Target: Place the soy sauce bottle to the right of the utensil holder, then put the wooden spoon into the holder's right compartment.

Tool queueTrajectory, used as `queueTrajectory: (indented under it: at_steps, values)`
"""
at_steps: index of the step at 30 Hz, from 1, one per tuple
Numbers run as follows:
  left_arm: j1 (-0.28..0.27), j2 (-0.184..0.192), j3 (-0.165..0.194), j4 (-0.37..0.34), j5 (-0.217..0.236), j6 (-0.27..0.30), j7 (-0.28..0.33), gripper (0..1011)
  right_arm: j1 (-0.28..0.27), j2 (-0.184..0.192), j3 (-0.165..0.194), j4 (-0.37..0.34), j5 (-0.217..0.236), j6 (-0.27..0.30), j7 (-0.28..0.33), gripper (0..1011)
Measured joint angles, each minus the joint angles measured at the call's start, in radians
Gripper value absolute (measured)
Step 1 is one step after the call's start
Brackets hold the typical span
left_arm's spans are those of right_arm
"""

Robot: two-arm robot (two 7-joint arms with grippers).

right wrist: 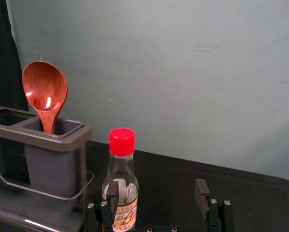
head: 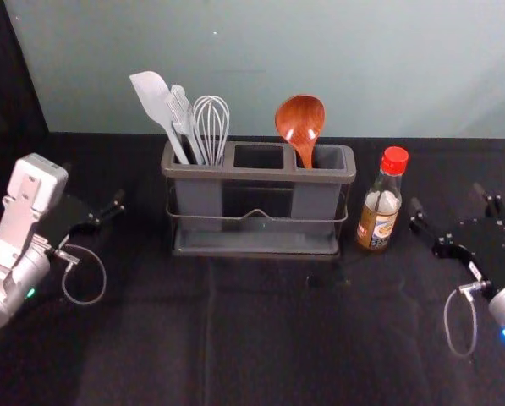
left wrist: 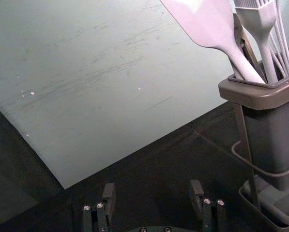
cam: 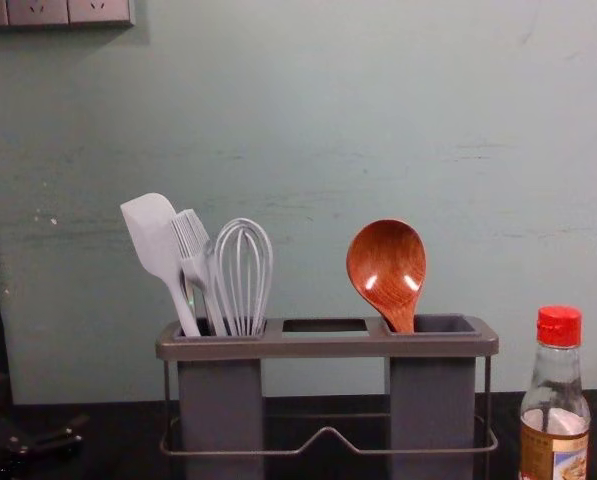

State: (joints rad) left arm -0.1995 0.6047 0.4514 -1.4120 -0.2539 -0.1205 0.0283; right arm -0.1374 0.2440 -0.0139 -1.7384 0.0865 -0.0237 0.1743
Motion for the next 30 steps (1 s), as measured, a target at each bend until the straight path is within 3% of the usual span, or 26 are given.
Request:
queueTrajectory:
  at_steps: [12, 30]
  values:
    - [0.000, 0.000, 0.000, 0.000, 0.000, 0.000, 0.000, 1005, -0.014, -0.010, -0.026, 0.021, -0.007, -0.003, 0.006, 1002]
    - [0.000, 0.000, 0.000, 0.000, 0.000, 0.000, 0.000, 1005, -0.010, -0.010, -0.027, 0.024, -0.001, -0.006, 0.012, 1002]
